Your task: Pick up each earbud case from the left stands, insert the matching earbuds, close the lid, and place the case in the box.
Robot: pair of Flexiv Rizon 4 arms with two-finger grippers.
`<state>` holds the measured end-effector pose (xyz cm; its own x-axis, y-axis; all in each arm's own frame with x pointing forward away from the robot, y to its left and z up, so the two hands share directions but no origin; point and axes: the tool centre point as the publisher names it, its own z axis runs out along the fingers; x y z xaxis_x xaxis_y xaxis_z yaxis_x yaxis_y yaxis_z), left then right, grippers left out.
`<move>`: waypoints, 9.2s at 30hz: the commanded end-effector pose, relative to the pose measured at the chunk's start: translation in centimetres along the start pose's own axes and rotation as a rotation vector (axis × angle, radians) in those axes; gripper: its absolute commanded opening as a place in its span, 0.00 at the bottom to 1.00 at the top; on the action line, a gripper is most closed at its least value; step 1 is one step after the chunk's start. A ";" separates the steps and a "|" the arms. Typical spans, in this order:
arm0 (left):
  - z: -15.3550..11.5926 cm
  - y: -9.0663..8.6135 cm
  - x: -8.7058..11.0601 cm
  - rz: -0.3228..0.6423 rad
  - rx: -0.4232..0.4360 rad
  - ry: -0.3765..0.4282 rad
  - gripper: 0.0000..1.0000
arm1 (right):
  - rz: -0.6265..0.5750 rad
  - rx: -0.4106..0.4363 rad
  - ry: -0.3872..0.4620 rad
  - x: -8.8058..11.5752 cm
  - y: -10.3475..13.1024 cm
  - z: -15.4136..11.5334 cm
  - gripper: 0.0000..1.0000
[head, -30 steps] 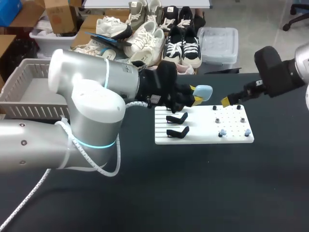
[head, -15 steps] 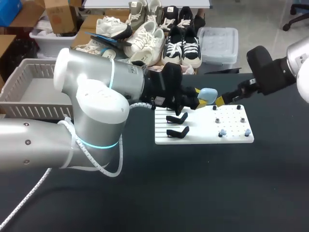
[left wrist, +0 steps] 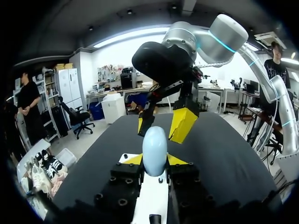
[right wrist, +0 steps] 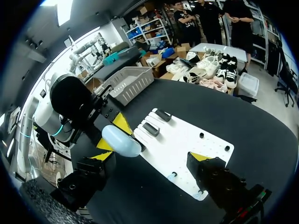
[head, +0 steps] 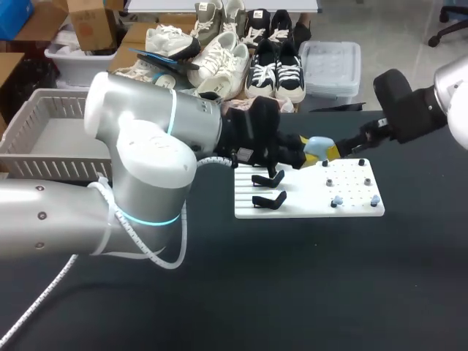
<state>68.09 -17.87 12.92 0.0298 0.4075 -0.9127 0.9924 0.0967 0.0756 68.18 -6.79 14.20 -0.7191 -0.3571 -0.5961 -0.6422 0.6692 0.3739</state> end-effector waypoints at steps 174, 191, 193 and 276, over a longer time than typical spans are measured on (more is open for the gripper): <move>0.1 -1.8 0.8 0.010 -0.007 -0.290 0.00 | -0.055 0.736 0.405 11.2 -8.4 2.3 0.46; 0.1 -1.8 0.8 0.010 -0.007 -0.290 0.00 | 0.005 0.730 0.402 11.6 -8.4 2.5 0.39; 0.1 -1.8 0.8 0.010 -0.007 -0.290 0.00 | 0.008 0.730 0.403 11.6 -8.4 2.5 0.38; 0.1 -1.8 0.8 0.010 -0.007 -0.290 0.00 | 0.045 0.711 0.374 10.7 -7.1 0.4 0.00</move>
<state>66.40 -17.73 12.14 0.0713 0.1352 -0.9882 0.9920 0.0943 0.0844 65.45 -15.12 4.97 -0.8636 -0.4333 -0.2577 -0.3847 0.8968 -0.2186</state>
